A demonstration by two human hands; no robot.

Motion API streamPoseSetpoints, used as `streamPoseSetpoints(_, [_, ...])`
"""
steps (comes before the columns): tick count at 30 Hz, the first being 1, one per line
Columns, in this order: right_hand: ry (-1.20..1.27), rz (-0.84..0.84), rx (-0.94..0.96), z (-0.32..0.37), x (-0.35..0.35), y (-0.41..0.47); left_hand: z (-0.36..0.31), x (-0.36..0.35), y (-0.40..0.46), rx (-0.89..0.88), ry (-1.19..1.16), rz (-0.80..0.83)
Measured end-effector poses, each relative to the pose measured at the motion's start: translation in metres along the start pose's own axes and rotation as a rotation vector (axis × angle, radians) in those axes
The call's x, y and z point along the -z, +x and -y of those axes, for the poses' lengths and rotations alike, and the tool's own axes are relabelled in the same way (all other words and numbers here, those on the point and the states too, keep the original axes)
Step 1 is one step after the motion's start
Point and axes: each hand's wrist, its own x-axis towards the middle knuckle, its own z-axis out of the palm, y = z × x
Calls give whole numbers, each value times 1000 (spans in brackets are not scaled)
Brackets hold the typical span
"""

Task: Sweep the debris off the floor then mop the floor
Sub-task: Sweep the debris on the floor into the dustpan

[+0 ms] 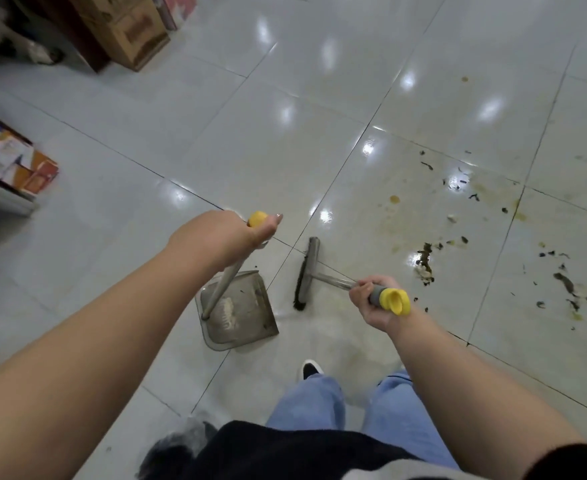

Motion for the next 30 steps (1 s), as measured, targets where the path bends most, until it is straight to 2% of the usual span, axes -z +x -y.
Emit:
streamPoseSetpoints(4, [124, -35, 50, 19, 7, -1, 0, 8, 11, -11, -30, -4])
streamPoseSetpoints(12, [94, -71, 60, 50, 39, -25, -38, 11, 22, -127, 25, 28])
streamPoseSetpoints(22, [137, -147, 229, 136, 90, -78, -137, 0, 25, -218, 36, 33])
streamPoseSetpoints(30, [-115, -285, 276, 196, 123, -115, -234, -16, 27, -310, 40, 53])
